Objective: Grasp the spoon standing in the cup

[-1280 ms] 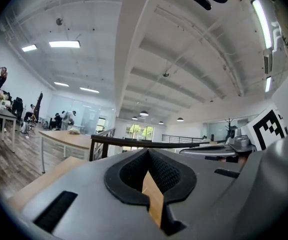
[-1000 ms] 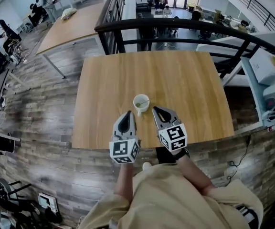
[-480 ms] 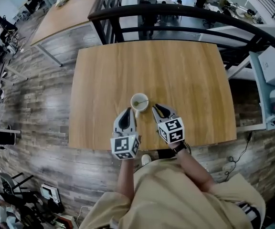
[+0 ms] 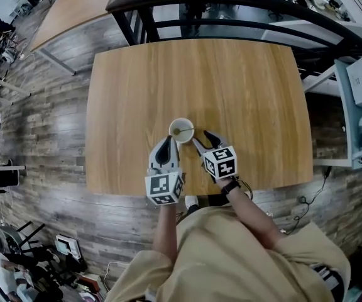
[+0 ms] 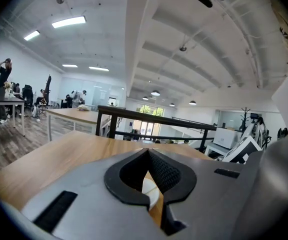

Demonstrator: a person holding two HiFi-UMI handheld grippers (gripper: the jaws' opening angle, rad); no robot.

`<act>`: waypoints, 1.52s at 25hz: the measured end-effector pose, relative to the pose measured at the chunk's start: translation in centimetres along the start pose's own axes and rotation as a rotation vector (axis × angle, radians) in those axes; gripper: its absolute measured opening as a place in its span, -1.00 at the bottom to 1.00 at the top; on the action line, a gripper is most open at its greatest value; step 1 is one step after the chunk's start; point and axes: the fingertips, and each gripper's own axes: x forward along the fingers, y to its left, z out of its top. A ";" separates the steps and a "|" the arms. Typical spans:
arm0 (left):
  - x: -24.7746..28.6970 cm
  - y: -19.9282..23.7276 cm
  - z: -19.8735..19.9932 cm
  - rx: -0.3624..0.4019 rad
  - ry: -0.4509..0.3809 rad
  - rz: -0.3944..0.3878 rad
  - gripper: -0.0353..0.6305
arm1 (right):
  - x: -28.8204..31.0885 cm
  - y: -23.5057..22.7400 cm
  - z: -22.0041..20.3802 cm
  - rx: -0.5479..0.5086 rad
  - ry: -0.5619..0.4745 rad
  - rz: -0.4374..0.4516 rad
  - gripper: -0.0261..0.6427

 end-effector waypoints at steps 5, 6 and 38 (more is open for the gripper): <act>1.5 0.4 -0.7 -0.010 0.014 -0.003 -0.86 | 1.7 -1.0 -0.6 0.041 0.000 0.005 -0.37; 1.8 0.4 -0.8 -0.012 0.017 -0.005 -0.86 | 2.0 -1.2 -0.6 0.050 -0.001 0.006 -0.37; 1.9 0.8 -1.6 -0.018 0.031 -0.007 -0.86 | 4.5 0.0 0.7 0.125 -0.104 0.069 -0.87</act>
